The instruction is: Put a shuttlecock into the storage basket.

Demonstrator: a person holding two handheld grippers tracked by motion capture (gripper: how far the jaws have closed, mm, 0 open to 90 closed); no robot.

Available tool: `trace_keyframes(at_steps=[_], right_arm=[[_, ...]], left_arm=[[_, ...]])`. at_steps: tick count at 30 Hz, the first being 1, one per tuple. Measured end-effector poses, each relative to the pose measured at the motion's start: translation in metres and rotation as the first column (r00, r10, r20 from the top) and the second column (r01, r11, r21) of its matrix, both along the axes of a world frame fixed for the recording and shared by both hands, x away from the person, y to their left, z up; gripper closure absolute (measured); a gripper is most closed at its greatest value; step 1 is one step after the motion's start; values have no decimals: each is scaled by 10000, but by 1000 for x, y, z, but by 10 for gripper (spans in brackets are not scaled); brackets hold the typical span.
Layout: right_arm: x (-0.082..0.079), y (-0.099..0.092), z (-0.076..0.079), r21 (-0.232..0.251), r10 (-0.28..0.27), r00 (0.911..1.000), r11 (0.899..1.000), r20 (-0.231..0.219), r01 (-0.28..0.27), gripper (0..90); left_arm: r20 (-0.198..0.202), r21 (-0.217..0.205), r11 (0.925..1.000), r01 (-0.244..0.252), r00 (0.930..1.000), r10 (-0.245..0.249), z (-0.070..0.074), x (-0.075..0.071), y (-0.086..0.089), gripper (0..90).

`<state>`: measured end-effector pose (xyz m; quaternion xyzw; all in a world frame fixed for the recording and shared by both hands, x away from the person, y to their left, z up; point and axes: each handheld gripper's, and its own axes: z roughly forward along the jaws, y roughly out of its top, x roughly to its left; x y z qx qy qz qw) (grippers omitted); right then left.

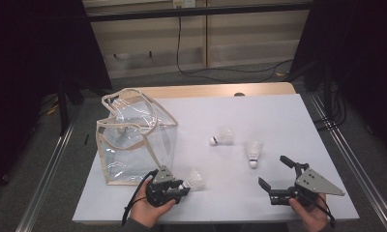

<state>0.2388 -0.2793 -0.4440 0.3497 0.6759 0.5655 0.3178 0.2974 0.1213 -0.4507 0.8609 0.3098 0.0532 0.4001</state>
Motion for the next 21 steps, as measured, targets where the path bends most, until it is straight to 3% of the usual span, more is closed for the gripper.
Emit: trace_keyframes(at_steps=[18,21], right_arm=[[2,-5,-2,67,-22,10000,10000,-40,22,0],[2,-5,-2,69,-44,10000,10000,-32,44,0]], left_arm=[[-546,44,10000,-11,9985,14,4,0,-2,654],[-628,-112,9999,-18,9980,11,6,-1,-1,654]])
